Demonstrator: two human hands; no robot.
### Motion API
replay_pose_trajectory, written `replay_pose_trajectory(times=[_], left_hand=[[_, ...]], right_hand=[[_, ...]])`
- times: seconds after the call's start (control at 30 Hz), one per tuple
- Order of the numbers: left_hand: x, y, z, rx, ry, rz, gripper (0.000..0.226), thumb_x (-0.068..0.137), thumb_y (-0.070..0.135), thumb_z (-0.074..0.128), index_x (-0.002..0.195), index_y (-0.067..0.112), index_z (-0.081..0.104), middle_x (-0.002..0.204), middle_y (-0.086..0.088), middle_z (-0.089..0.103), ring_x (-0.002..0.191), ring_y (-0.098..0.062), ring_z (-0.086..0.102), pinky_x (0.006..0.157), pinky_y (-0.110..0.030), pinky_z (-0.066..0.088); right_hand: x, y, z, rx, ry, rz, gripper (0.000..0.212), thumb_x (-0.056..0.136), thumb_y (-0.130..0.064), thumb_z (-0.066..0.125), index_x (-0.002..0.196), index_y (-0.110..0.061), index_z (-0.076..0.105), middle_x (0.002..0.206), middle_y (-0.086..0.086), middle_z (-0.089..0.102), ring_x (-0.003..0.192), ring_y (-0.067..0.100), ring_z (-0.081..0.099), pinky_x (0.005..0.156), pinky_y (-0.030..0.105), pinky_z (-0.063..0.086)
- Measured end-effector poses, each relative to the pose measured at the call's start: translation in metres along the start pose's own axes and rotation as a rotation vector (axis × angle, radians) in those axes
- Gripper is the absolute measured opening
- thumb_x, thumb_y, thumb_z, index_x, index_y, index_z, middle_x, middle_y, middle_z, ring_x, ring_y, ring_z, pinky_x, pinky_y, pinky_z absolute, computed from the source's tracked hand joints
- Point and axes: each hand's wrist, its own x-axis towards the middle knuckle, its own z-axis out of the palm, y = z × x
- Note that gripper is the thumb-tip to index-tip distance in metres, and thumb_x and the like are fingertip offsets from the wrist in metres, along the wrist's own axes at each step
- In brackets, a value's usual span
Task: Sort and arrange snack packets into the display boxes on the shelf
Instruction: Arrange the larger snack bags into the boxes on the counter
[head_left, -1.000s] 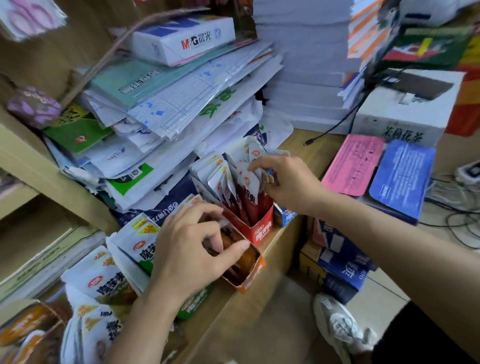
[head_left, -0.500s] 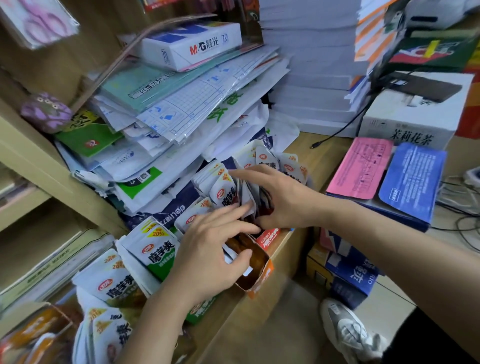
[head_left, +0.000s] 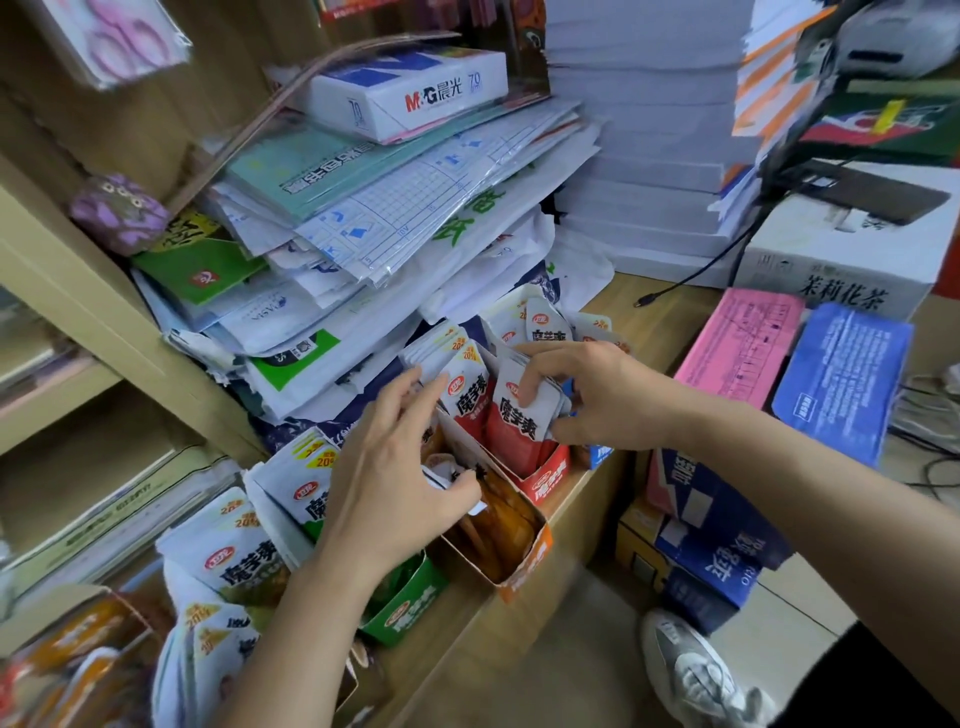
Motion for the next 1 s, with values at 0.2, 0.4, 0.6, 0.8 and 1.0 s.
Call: replay_pose_trajectory(times=[0.2,0.4,0.6,0.8,1.0], left_hand=[[0.005,0.001,0.003,-0.031,-0.004,0.029,0.092,0.072,0.046,0.061,0.156,0.041,0.025,0.158,0.020,0.031,0.140,-0.005,0.030,0.114,-0.032,0.031],[0.008,0.006,0.000,-0.080,0.046,0.209,0.077,0.077,0.043,0.064,0.151,0.037,0.041,0.154,0.023,0.037,0.142,0.000,0.030,0.116,-0.031,0.025],[0.030,0.045,0.011,-0.011,0.020,0.300,0.063,0.087,0.058,0.050,0.147,0.038,0.047,0.154,0.022,0.038,0.143,-0.001,0.028,0.117,-0.026,0.015],[0.077,0.070,0.025,0.030,-0.017,0.190,0.063,0.097,0.045,0.057,0.155,0.039,0.032,0.161,0.020,0.029,0.145,-0.006,0.032,0.119,-0.036,0.022],[0.101,0.058,0.027,-0.032,-0.125,0.169,0.049,0.095,0.041,0.048,0.144,0.041,0.049,0.152,0.020,0.043,0.138,-0.006,0.037,0.111,-0.035,0.034]], right_hand=[[-0.006,-0.013,0.021,0.004,-0.048,-0.103,0.075,0.087,-0.008,0.070,0.148,-0.041,0.041,0.146,-0.003,0.054,0.131,0.013,0.053,0.098,0.026,0.054],[-0.023,-0.008,0.002,0.206,0.103,0.019,0.059,0.085,-0.006,0.070,0.139,-0.026,0.058,0.116,-0.009,0.069,0.100,0.003,0.065,0.081,0.024,0.058],[-0.019,0.037,-0.019,-0.077,0.582,0.345,0.054,0.082,-0.022,0.076,0.132,-0.025,0.058,0.112,-0.005,0.057,0.103,0.017,0.052,0.086,0.038,0.050],[-0.018,0.046,-0.013,0.003,0.370,0.351,0.034,0.088,-0.010,0.072,0.120,-0.020,0.071,0.101,-0.008,0.072,0.081,0.010,0.066,0.070,0.022,0.054],[-0.033,0.043,-0.004,0.107,0.160,0.121,0.023,0.086,-0.014,0.076,0.106,-0.025,0.077,0.099,-0.007,0.073,0.085,0.010,0.067,0.078,0.036,0.057]])
